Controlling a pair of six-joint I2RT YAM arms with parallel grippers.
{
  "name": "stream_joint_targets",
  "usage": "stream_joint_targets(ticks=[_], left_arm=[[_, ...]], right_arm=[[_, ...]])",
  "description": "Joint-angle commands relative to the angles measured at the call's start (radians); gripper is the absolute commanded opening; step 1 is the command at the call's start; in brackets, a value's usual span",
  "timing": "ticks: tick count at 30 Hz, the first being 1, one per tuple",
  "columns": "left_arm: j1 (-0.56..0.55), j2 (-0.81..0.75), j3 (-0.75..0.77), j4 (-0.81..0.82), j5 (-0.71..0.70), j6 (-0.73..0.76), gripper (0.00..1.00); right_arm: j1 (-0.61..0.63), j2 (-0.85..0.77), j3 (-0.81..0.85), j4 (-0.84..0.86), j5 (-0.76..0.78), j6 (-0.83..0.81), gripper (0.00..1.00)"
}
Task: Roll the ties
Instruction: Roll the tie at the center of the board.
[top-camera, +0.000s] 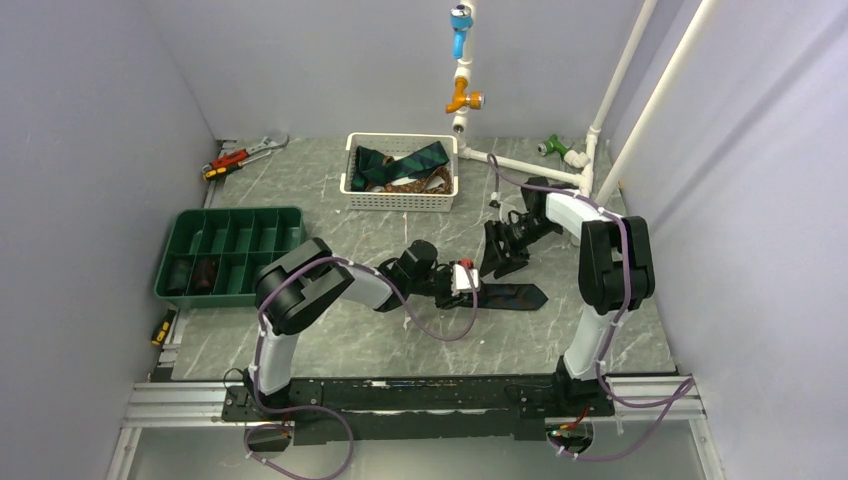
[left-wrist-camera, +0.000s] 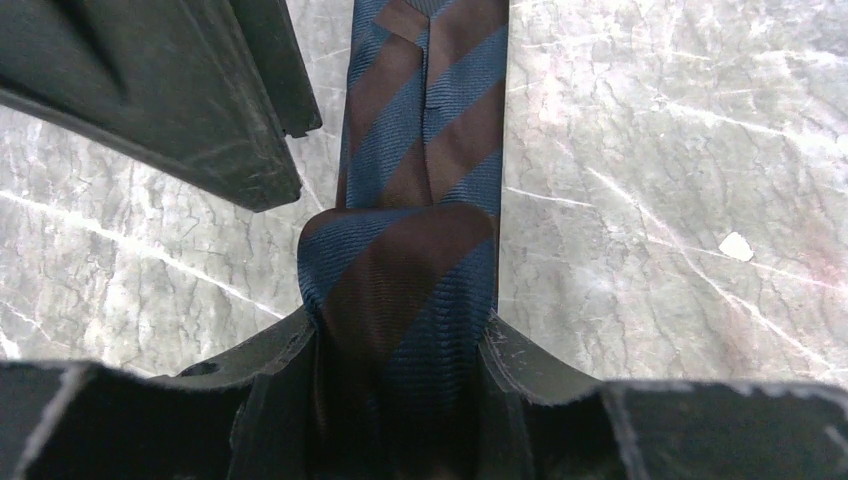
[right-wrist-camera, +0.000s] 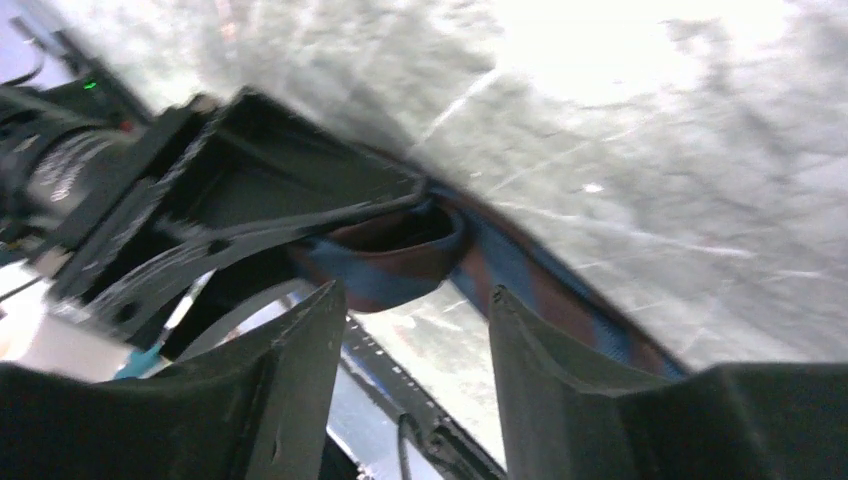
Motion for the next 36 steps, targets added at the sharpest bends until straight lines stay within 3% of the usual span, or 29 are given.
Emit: stream_joint_targets(ticks=[1, 8, 15, 22, 25, 28, 30, 36], left_arm=[[-0.006, 0.028, -0.024, -0.262, -0.106, 0.105, 0.33], [-0.008, 0.028, -0.006, -0.29, -0.104, 0.108, 0.35], [-0.008, 0.03, 0.005, -0.292, -0.101, 0.104, 0.36], [-0.008, 0.043, 0.022, -0.299, -0.097, 0.106, 0.37], [-0.008, 0.039, 0.017, -0.299, -0.082, 0.11, 0.39], [-0.006, 0.025, 0.008, -0.286, -0.064, 0.102, 0.46], [0.003, 0.008, -0.008, -0.248, -0.035, 0.092, 0.58], [0.025, -0.036, -0.024, -0.079, 0.077, 0.023, 0.78]], right_arm=[[0.018, -0.076, -0.028, -0.031, -0.234, 0.052, 0.58], [0.083, -0.018, -0.045, -0.022, -0.129, 0.038, 0.47], [0.07, -0.025, -0.072, -0.048, 0.047, 0.036, 0.53], [0.062, -0.021, -0.095, 0.022, -0.032, 0.067, 0.48], [0.062, 0.021, -0.083, 0.044, -0.024, 0.069, 0.36], [0.062, 0.038, -0.095, 0.045, 0.068, 0.058, 0.03], [0.056, 0.053, -0.104, 0.033, 0.141, 0.043, 0.0], [0.037, 0.08, -0.125, 0.041, 0.324, 0.035, 0.0]])
